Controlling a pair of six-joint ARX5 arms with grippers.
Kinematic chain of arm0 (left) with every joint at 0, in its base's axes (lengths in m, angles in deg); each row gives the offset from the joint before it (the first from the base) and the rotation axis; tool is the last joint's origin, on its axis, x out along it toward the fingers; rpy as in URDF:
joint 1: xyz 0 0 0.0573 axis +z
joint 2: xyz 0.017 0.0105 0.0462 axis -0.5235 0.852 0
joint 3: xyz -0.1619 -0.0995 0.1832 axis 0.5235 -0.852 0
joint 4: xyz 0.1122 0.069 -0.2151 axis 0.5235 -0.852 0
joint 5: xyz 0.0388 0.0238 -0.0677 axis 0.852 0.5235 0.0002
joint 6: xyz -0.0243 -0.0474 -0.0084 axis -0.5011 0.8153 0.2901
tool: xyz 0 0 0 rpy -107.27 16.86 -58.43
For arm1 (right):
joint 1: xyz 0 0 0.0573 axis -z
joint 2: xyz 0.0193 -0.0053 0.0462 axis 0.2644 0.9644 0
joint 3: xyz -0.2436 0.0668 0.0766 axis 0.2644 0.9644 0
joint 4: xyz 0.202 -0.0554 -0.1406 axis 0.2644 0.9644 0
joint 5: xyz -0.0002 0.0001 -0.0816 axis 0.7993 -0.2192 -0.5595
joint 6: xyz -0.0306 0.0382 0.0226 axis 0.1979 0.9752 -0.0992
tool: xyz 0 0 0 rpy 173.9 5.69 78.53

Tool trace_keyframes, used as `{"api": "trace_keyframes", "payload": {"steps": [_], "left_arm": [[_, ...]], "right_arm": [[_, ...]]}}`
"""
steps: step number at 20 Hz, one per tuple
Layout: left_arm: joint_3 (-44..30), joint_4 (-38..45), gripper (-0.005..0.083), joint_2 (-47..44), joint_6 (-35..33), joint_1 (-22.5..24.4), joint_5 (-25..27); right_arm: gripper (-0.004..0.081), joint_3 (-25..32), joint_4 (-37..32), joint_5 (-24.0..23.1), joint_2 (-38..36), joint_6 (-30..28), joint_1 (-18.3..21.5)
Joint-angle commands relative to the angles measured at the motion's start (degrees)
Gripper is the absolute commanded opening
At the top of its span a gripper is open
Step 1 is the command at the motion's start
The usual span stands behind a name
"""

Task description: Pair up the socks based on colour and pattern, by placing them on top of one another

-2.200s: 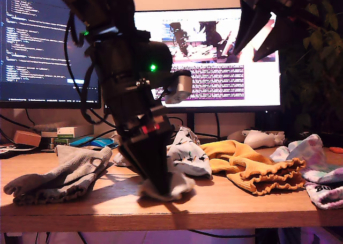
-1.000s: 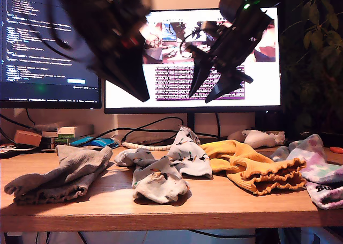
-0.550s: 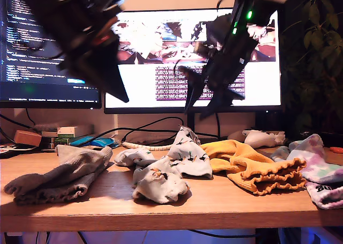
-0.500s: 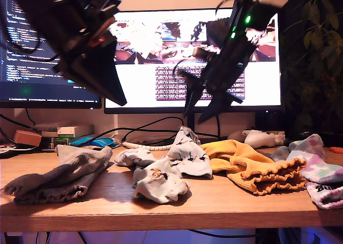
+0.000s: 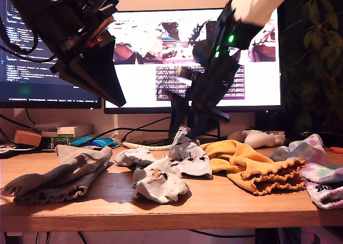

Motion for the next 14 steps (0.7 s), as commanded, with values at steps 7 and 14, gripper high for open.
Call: {"api": "trace_keyframes", "payload": {"steps": [7,14], "left_arm": [[-0.87,2.14,-0.0019,-0.55,0.52,1.44,3.02],[-0.87,7.50,0.0059,-0.44,4.55,7.32,-0.59]], "right_arm": [[-0.0011,-0.66,2.75,2.36,0.81,0.31,0.15],[-0.0011,-0.66,7.65,4.74,-6.82,-0.52,-0.63]]}}
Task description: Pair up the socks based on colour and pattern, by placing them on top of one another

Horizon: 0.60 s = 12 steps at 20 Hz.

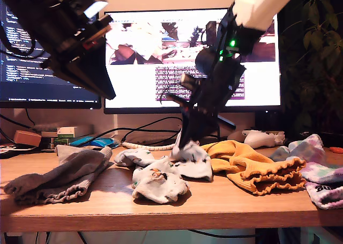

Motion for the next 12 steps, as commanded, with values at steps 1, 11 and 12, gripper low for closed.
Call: {"api": "trace_keyframes", "payload": {"steps": [1,11,12], "left_arm": [[-0.87,1.29,0.0105,-0.44,1.53,1.27,-2.69],[-0.87,14.40,0.0455,-0.35,8.22,3.23,-15.34],[-0.87,15.21,0.0513,-0.33,10.73,3.32,-17.97]], "right_arm": [[-0.0011,-0.66,1.09,0.42,-6.27,-1.14,-0.72],[-0.0011,-0.66,7.63,6.27,-18.40,-2.27,-2.78],[-0.0011,-0.66,8.13,6.73,-18.88,-2.86,-3.15]]}}
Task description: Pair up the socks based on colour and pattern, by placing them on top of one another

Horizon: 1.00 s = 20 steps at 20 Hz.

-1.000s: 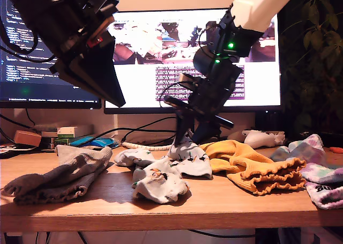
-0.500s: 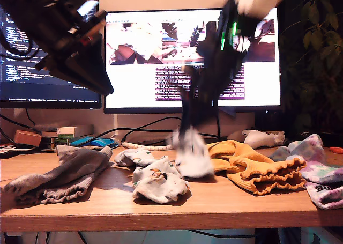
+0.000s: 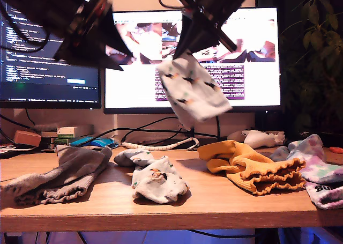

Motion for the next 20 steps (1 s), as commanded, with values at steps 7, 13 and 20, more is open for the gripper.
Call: {"api": "trace_keyframes", "payload": {"steps": [7,13,20], "left_arm": [[-0.87,1.44,0.0536,4.22,6.95,1.51,-10.75],[-0.87,2.89,0.0536,9.07,6.54,1.44,-10.86],[-0.87,9.18,0.0536,9.35,7.17,-1.11,-12.87]], "right_arm": [[-0.0011,-0.22,0.00,2.82,-2.56,-0.61,-3.39],[-0.0011,-0.24,-3.80,6.23,-3.91,2.49,-3.91],[-0.0011,-0.24,-6.49,7.65,-4.00,5.22,-4.02]]}}
